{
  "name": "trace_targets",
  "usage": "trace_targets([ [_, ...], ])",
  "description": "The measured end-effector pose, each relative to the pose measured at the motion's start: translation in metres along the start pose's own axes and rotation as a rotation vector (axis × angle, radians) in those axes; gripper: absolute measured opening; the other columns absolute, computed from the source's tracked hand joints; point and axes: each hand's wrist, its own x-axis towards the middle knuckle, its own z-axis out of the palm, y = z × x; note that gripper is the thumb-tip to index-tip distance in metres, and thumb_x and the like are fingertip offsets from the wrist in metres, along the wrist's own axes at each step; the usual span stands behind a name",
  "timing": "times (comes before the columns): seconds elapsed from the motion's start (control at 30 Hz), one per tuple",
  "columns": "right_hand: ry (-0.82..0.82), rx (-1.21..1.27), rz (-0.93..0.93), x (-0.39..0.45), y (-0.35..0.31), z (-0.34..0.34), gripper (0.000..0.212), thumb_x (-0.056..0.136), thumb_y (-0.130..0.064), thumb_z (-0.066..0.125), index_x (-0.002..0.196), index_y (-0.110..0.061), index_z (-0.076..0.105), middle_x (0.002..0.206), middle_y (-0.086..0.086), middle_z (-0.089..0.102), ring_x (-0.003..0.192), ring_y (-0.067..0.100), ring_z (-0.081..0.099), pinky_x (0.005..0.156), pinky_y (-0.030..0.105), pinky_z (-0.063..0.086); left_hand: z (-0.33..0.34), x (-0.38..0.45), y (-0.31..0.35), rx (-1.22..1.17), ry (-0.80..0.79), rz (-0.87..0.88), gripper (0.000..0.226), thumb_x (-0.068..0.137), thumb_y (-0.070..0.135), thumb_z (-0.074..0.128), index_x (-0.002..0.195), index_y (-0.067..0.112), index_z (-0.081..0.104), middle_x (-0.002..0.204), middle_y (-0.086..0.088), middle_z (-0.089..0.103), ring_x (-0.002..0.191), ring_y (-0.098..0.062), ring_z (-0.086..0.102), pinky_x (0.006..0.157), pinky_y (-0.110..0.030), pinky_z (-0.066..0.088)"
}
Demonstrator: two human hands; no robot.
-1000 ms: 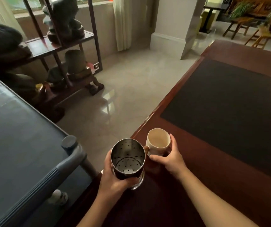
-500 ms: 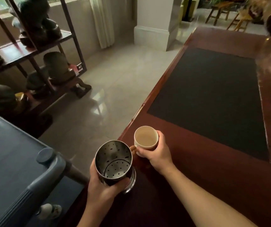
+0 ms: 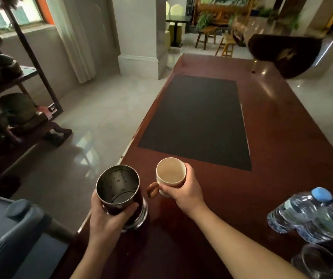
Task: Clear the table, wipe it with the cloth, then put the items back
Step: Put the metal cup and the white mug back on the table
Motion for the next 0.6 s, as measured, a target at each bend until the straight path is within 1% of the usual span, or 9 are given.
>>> trace_targets([
  [0.1, 0.072, -0.020, 0.000, -0.015, -0.004, -0.033, 0.079, 0.052, -0.049, 0.089, 0.119, -0.040, 0.047, 0.114, -0.015, 0.064, 0.105, 0.001, 0.060, 0.092, 0.032, 0.052, 0.018, -0.004, 0.012, 0.002, -0.043, 0.005, 0.087, 0.043, 0.050, 0.086, 0.119, 0.056, 0.046, 0.115, 0.032, 0.057, 0.108, 0.010, 0.054, 0.091, -0.026, 0.044],
  [0.17, 0.119, -0.027, 0.007, -0.025, -0.004, -0.055, 0.082, 0.052, -0.050, 0.090, 0.121, -0.039, 0.047, 0.115, -0.015, 0.063, 0.106, 0.001, 0.060, 0.092, 0.035, 0.053, 0.033, -0.009, 0.021, -0.011, -0.088, 0.023, 0.086, 0.042, 0.051, 0.086, 0.118, 0.057, 0.046, 0.115, 0.032, 0.058, 0.106, 0.012, 0.054, 0.088, -0.020, 0.044],
  [0.27, 0.204, -0.018, 0.038, -0.039, -0.002, -0.084, 0.085, 0.050, -0.050, 0.090, 0.122, -0.039, 0.047, 0.115, -0.014, 0.063, 0.106, 0.003, 0.060, 0.089, 0.039, 0.055, 0.058, -0.016, 0.030, -0.064, -0.159, 0.044, 0.084, 0.044, 0.044, 0.087, 0.118, 0.054, 0.049, 0.115, 0.028, 0.060, 0.107, 0.009, 0.056, 0.089, -0.012, 0.047],
  [0.3, 0.233, -0.022, 0.048, -0.043, -0.001, -0.093, 0.086, 0.050, -0.051, 0.090, 0.123, -0.038, 0.047, 0.115, -0.014, 0.063, 0.106, 0.003, 0.060, 0.089, 0.039, 0.055, 0.066, -0.018, 0.032, -0.075, -0.179, 0.036, 0.085, 0.044, 0.044, 0.087, 0.119, 0.053, 0.049, 0.116, 0.027, 0.060, 0.109, 0.007, 0.057, 0.091, -0.013, 0.046],
  [0.37, 0.280, -0.047, 0.058, -0.051, 0.001, -0.110, 0.087, 0.050, -0.052, 0.090, 0.124, -0.037, 0.047, 0.116, -0.015, 0.063, 0.106, 0.003, 0.060, 0.090, 0.037, 0.054, 0.080, -0.021, 0.033, -0.086, -0.222, 0.008, 0.090, 0.042, 0.047, 0.087, 0.123, 0.049, 0.047, 0.118, 0.023, 0.060, 0.112, 0.003, 0.057, 0.095, -0.024, 0.047],
  [0.4, 0.297, -0.051, 0.065, -0.055, 0.003, -0.117, 0.088, 0.050, -0.051, 0.090, 0.125, -0.035, 0.047, 0.117, -0.014, 0.063, 0.107, 0.003, 0.060, 0.091, 0.037, 0.054, 0.087, -0.022, 0.032, -0.078, -0.242, 0.000, 0.093, 0.042, 0.049, 0.087, 0.125, 0.047, 0.046, 0.119, 0.023, 0.059, 0.112, 0.004, 0.056, 0.095, -0.028, 0.045],
  [0.5, 0.345, -0.053, 0.089, -0.063, 0.011, -0.137, 0.088, 0.053, -0.049, 0.091, 0.127, -0.032, 0.047, 0.118, -0.012, 0.062, 0.109, 0.005, 0.060, 0.092, 0.038, 0.053, 0.107, -0.025, 0.033, -0.064, -0.281, 0.002, 0.096, 0.041, 0.052, 0.085, 0.128, 0.044, 0.044, 0.118, 0.027, 0.057, 0.108, 0.011, 0.054, 0.092, -0.026, 0.043],
  [0.6, 0.393, -0.088, 0.112, -0.070, 0.018, -0.151, 0.086, 0.054, -0.053, 0.089, 0.125, -0.035, 0.044, 0.116, -0.015, 0.062, 0.106, -0.002, 0.059, 0.092, 0.028, 0.050, 0.126, -0.028, 0.031, -0.062, -0.328, -0.007, 0.099, 0.041, 0.051, 0.086, 0.130, 0.044, 0.043, 0.119, 0.031, 0.055, 0.110, 0.011, 0.053, 0.093, -0.026, 0.042],
])
